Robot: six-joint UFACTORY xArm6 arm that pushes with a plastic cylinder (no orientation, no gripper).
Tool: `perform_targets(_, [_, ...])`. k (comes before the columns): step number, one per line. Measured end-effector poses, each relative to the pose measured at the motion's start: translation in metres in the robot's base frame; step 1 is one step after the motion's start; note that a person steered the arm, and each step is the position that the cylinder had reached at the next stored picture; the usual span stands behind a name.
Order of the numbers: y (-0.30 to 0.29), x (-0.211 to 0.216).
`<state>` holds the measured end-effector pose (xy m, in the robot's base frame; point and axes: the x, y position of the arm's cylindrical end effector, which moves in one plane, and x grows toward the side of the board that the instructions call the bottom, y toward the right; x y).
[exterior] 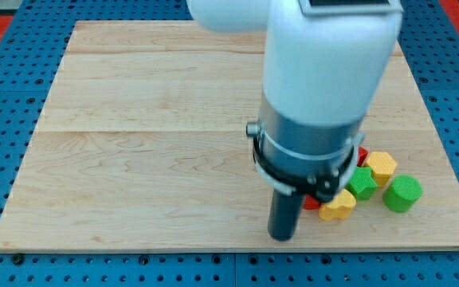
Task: Move the yellow heart and red circle towards the center
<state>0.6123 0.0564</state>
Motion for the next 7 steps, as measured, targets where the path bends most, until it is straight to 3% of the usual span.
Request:
perform_targets(1, [0.007,0.007])
perform_targets(3, [0.129,0.005])
perform_targets(7, [0.031,-0.073])
